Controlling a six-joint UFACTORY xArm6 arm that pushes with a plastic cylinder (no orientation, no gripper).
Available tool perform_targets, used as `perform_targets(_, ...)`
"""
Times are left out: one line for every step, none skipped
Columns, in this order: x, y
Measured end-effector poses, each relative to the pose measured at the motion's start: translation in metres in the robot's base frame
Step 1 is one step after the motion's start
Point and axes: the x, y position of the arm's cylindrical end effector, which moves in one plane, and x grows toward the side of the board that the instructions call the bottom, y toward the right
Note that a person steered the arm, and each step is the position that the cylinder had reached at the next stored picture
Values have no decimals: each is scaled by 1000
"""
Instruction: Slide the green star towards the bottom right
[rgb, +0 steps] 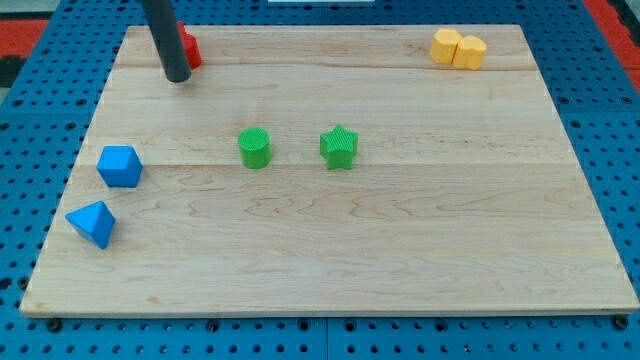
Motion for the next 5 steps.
perform_targets(0, 5)
perform_targets(0, 7)
perform_targets(0, 8)
perform_targets(0, 12)
perform_targets(0, 13)
